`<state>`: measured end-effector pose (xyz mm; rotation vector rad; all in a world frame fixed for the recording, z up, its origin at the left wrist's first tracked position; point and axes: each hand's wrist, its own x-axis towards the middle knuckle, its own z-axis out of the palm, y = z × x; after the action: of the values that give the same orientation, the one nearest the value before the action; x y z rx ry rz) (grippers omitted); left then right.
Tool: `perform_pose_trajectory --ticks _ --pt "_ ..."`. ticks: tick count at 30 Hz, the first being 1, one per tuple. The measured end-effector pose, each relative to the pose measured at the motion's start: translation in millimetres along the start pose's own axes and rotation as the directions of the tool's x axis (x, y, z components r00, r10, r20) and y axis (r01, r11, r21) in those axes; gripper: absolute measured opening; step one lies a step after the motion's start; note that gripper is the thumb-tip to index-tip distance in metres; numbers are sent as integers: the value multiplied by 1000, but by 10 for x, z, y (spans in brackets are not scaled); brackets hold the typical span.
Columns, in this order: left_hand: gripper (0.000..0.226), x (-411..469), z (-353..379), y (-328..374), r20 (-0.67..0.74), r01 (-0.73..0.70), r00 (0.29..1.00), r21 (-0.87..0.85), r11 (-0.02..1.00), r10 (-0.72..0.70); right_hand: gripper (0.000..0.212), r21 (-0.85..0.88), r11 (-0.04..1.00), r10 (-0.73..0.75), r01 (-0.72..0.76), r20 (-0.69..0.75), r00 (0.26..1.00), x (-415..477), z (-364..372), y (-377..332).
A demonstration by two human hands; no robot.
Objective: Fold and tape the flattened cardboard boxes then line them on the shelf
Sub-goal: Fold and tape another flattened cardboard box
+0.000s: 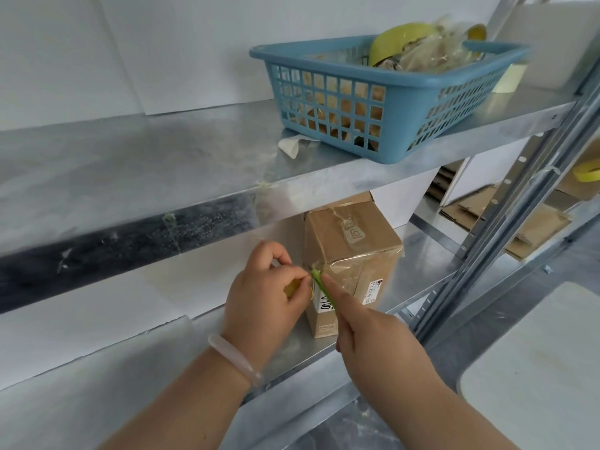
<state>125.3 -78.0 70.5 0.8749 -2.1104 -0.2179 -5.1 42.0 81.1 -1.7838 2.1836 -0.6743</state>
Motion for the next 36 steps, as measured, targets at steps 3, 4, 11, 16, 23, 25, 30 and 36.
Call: perform_pose_trajectory --ticks 3,4,11,16,23,25,30,36 --pt "23 34 -43 12 -74 43 996 20 999 -41 65 -122 990 83 -75 62 995 28 67 84" --pt "24 63 -75 3 -111 53 993 31 998 -49 63 -125 988 105 -94 87 991 14 101 138" --pt "17 31 10 -479 -48 -50 997 266 963 65 41 34 974 -226 224 62 972 -100 187 361" --pt "14 -417 333 -943 48 -4 999 453 891 -20 33 49 935 -321 350 -296 900 -270 -64 937" --pt "23 -1115 813 -1026 147 156 963 377 913 -225 31 164 960 259 -228 -199 945 299 -88 1743" --pt "19 -1232 896 -1016 156 278 932 272 921 -327 35 82 952 298 -293 -46 954 571 -8 1887" --pt "17 -1309 954 -991 195 406 878 177 897 -436 51 -146 965 238 -218 133 962 1081 204 2103" --pt "38 -899 806 -416 15 583 812 8 812 -583 57 -415 909 94 42 301 949 1263 368 2280"
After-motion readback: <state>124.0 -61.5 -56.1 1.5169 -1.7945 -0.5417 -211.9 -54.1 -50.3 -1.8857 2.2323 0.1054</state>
